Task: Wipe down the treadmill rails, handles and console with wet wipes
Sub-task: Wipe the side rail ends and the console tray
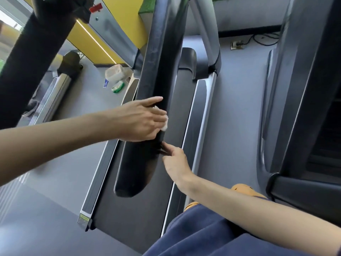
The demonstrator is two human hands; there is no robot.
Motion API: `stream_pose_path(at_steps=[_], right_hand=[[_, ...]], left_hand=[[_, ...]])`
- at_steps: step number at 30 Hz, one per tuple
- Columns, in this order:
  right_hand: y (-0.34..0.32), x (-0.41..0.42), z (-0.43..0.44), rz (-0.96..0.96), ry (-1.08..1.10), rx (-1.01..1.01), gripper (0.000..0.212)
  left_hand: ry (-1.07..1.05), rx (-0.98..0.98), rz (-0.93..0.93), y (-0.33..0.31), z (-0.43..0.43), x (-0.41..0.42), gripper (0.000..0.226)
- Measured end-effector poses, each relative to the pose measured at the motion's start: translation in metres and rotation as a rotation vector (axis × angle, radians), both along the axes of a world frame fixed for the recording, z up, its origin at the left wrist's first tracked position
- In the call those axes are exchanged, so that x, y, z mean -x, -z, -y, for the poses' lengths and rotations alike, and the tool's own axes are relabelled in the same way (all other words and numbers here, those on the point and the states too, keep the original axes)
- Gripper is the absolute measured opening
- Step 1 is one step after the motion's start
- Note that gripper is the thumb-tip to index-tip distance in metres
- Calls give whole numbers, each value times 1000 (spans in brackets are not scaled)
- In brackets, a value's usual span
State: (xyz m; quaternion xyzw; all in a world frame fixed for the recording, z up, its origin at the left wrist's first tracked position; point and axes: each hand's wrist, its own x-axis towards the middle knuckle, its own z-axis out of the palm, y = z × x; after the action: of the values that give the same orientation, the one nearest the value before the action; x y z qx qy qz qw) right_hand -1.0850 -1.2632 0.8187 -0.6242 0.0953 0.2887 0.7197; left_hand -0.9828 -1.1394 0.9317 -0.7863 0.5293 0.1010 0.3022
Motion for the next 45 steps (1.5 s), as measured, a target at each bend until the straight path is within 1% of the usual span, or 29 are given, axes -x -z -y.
stream_pose_path(at_steps=[2, 4, 5, 8, 9, 10, 12, 14, 16, 17, 19, 21, 22, 24, 27, 29, 30, 32, 34, 35, 36, 38, 40, 41, 43, 45], right_hand=[[-2, 5, 1, -14, -22, -18, 65], [-2, 7, 4, -29, -38, -46, 61], [-2, 8, 4, -39, -36, -61, 58], [2, 12, 3, -37, -28, -103, 56], [1, 14, 2, -34, -31, -112, 56], [2, 15, 1, -34, -35, -115, 57], [3, 16, 0, -60, -33, -107, 62], [5, 16, 0, -74, -33, -97, 65], [8, 17, 0, -107, -46, -93, 68], [9, 17, -1, -129, -48, -93, 70], [11, 18, -2, -146, -42, -108, 72], [14, 18, -5, -150, -37, -137, 72], [14, 18, -7, -156, -36, -143, 72], [13, 17, -5, -176, -44, -130, 73], [10, 16, 2, -191, -88, -119, 70], [7, 15, 5, -172, -119, -127, 68], [6, 15, 7, -161, -130, -129, 68], [6, 14, 9, -148, -141, -136, 70], [5, 14, 9, -149, -148, -139, 72], [4, 15, 9, -148, -153, -139, 72], [3, 15, 9, -144, -155, -135, 73], [2, 17, 8, -145, -151, -127, 74], [1, 20, 8, -160, -167, -116, 74], [0, 20, 8, -163, -180, -113, 74], [-1, 22, 9, -146, -198, -112, 76], [-2, 22, 12, -140, -199, -118, 76]], left_hand=[[-65, 13, 102, -2, 7, -15, 44], [-93, 41, 132, 2, 6, -1, 44], [-92, 39, 93, 5, 2, 17, 43], [-43, 16, -114, 8, -9, 76, 44], [-30, -10, -150, 5, -11, 78, 44], [-2, -15, -147, 3, -12, 70, 43], [-9, -19, -51, 5, -11, 38, 40], [-87, -5, 94, 5, -5, 5, 44], [-172, 24, 159, 6, 2, -4, 47], [-155, 30, 163, 8, 2, 4, 46], [-95, 11, 58, 9, -2, 39, 40], [-49, -31, -103, -1, -4, 71, 42], [-25, -52, -123, -5, -5, 70, 44], [-8, -55, -31, -9, -3, 41, 45], [-99, -72, 177, -5, 7, -19, 49], [-168, -66, 224, -3, 12, -37, 52], [-166, -42, 231, -1, 11, -34, 52], [-106, -20, 162, -1, 6, -7, 46], [-45, -54, -24, -6, -1, 28, 40], [-33, -96, -107, -11, -2, 39, 41], [-9, -124, -143, -14, -2, 39, 44], [26, -143, -68, -14, 4, 14, 47], [2, -205, 107, -6, 16, -27, 51], [-42, -239, 177, -2, 23, -47, 55], [-147, -285, 238, 12, 35, -76, 60], [-107, -310, 261, 27, 41, -82, 60]])
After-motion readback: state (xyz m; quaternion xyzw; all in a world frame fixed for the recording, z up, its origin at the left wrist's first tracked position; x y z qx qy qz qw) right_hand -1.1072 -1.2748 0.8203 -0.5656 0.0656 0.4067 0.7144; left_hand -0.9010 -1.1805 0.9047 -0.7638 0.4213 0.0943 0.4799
